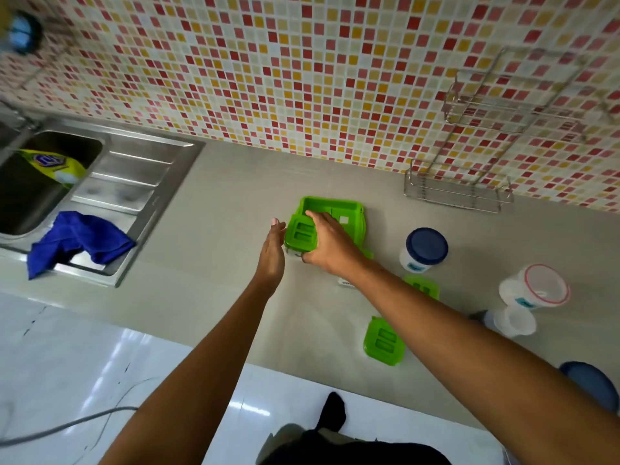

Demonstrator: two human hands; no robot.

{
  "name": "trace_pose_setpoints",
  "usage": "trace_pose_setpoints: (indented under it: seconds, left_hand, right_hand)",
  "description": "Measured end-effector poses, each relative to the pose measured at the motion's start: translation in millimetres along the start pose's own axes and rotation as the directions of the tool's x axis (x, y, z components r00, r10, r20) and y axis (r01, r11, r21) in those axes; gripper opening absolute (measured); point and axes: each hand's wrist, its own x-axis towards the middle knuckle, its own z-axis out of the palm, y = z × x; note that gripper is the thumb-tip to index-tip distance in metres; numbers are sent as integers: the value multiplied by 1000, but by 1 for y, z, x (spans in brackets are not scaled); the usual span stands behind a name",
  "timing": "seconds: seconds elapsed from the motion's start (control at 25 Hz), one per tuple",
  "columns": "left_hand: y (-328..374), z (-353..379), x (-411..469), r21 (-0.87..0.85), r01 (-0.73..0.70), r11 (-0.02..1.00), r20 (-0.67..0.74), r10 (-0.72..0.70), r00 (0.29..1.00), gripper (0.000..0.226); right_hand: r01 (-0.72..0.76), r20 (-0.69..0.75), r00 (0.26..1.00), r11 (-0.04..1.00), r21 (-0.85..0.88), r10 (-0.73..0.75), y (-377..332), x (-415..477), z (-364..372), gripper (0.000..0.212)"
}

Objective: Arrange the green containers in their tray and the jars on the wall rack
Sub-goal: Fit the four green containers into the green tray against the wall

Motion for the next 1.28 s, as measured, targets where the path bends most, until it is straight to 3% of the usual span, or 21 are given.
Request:
trace_pose_setpoints:
  seconds: [0.24,0.72,0.96,1.04,1.28]
  left_hand:
    - [29,8,43,56,-44,997,72,40,997,73]
    - [36,16,120,61,92,994,264,-105,959,62]
    - [41,11,126,7,78,997,390,-74,918,50]
    - [41,11,128,11,77,997,424,-74,903,56]
    - [40,13,129,40,50,998,423,-62,904,55]
  right_hand:
    - [-24,-22,999,1000,-5,24,3,45,-32,90]
    - [-221,-14,975,975,-17,221,49,114,-25,93]
    - [-226,33,974,974,9,226,50,132,-17,91]
    - [-225,53,973,974,17,224,49,135,-13,91]
    - [-238,64,970,970,44,235,59,139,-5,90]
